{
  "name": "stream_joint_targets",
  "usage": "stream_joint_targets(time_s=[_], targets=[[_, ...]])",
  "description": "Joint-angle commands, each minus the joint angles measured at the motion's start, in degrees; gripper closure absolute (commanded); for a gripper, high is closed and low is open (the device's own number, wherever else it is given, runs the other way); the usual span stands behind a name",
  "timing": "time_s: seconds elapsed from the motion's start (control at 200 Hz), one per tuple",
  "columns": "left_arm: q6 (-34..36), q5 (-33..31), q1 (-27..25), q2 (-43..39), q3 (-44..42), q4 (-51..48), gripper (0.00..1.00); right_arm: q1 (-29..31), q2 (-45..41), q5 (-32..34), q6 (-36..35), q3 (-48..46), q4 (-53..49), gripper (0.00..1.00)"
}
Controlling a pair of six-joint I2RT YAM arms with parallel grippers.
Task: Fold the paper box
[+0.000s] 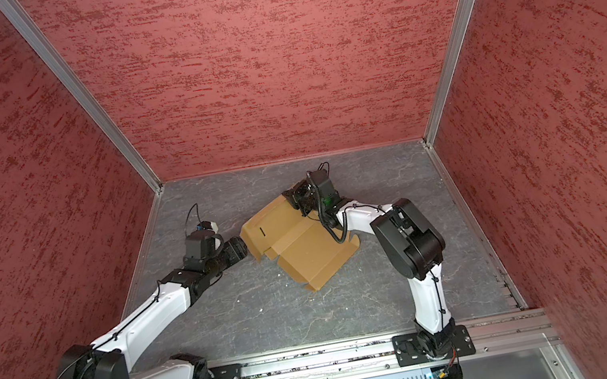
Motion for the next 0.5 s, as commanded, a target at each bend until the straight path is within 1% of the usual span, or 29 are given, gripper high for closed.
stream_joint_targets(time_s=[0.0, 0.17, 0.496], targets=[[-0.4, -1.3, -1.2, 2.0, 0.4, 4.4, 0.24, -0.6, -2.1, -0.2, 0.6, -0.7, 3.3, 0.93], [0.2, -2.5, -3.3, 4.1, 1.9, 5.6, 0.25, -0.7, -2.1, -0.2, 0.9, -1.7, 4.8, 0.93], [1.1, -3.2, -4.7, 3.0, 3.1, 5.5, 0.25, -0.6, -2.3, 0.2, 1.5, -2.7, 6.4, 0.93]])
